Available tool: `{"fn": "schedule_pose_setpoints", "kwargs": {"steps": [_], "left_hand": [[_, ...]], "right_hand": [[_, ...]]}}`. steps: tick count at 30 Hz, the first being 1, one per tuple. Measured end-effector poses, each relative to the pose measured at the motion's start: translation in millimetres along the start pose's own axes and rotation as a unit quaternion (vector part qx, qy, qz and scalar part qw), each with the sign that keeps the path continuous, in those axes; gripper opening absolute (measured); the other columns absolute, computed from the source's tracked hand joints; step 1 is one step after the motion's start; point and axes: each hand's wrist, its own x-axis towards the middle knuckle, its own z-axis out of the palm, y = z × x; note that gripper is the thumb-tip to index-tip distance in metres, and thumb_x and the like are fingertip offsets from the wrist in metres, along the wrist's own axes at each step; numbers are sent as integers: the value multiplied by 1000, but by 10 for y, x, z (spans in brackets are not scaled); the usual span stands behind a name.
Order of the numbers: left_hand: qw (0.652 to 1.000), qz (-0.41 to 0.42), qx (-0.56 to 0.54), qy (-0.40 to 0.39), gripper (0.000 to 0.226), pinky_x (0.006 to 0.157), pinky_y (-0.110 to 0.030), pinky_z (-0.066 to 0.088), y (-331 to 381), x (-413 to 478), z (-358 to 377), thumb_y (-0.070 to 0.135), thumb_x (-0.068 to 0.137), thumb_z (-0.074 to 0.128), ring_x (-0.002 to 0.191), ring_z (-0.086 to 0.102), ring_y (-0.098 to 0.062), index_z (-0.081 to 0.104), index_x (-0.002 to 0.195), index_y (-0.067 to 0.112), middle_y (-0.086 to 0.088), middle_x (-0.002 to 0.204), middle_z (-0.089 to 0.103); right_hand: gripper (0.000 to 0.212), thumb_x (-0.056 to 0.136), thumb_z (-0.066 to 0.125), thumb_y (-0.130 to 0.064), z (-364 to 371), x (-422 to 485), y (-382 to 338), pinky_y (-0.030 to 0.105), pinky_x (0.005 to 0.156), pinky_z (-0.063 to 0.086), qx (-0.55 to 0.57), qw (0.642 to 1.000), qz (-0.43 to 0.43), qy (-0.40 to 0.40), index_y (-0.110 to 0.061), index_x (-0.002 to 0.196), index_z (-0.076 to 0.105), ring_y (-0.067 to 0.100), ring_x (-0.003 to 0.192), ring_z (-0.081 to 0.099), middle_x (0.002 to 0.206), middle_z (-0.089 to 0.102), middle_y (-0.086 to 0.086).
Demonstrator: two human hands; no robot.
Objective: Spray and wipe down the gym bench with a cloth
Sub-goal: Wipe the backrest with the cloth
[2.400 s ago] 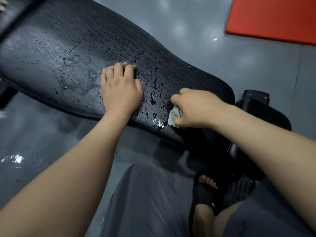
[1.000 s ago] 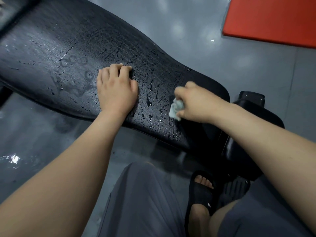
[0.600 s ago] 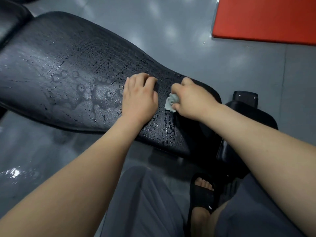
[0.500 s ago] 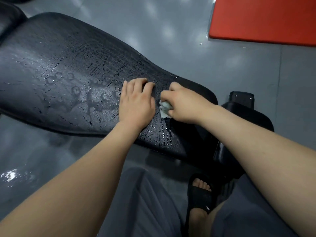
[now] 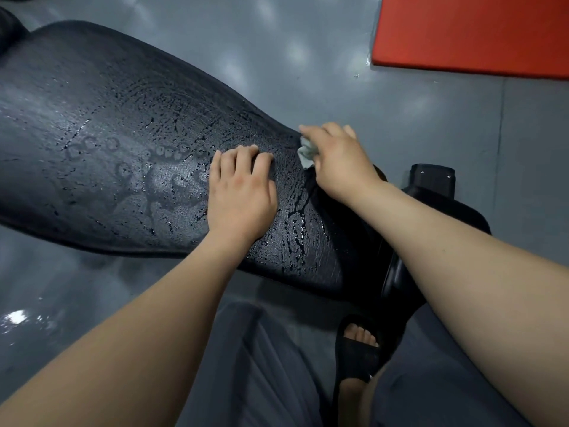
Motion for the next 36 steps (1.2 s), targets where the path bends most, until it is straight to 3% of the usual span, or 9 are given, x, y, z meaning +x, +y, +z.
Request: {"fn": "schedule_pose_setpoints", "kwargs": {"steps": [3,8,13,17,21,26,29,33,36], "left_hand": [[1000,0,7,1,39,119,-54,26,10,-3,3,27,91,46,126,45,-36,60,127,18,-9,134,55],[1000,0,12,-2,39,119,-54,25,7,-10,11,27,92,46,126,45,-36,60,127,18,-9,134,55],[1000,-5,6,0,40,119,-53,25,7,-8,8,29,91,43,124,46,-37,60,126,18,-9,134,55],[1000,-5,3,2,39,120,-52,24,6,-9,18,28,91,45,124,46,-36,60,125,18,-8,134,55],[1000,-3,7,3,39,120,-52,24,-8,-12,27,28,92,44,125,45,-36,60,126,19,-8,134,54],[1000,-2,4,4,39,119,-52,26,-2,-5,21,29,92,44,124,45,-37,60,126,18,-9,133,55],[1000,-1,3,10,38,118,-53,27,-7,-9,22,29,92,43,123,46,-37,61,124,18,-9,132,55],[1000,2,3,16,38,117,-53,29,-21,-8,40,30,92,43,122,46,-37,61,123,17,-10,131,56],[1000,0,2,18,37,116,-52,29,-21,0,43,31,92,44,122,46,-36,61,123,18,-9,131,56]], "right_hand": [[42,90,55,-6,-49,31,39,43,95,45,2,1000,-22,3,-17,130,64,40,110,50,119,61,12],[31,95,52,-33,-184,-12,103,43,95,46,-137,981,140,7,-18,119,65,39,116,51,119,58,15],[37,94,54,-10,-138,-3,-13,39,92,47,-24,999,-2,-25,-18,128,65,36,116,50,116,59,13],[30,92,54,-20,-207,-78,99,37,87,44,-53,997,53,-20,-24,121,62,35,115,52,116,58,10],[24,90,54,-31,-333,-138,213,39,81,46,-105,981,153,-56,-21,111,59,37,107,57,110,60,12],[10,85,58,-23,-518,-175,277,29,66,40,-142,951,230,-149,-16,82,51,29,79,54,87,58,4],[7,84,58,-18,-550,-214,257,26,53,38,-120,945,245,-178,-14,79,56,23,66,59,79,66,6],[13,88,61,-19,-397,-239,309,32,79,46,-19,981,174,-83,-19,101,63,32,94,57,104,55,10],[24,88,65,-18,-383,-264,289,29,87,44,32,989,122,-79,-21,112,68,26,99,56,105,49,5]]}}
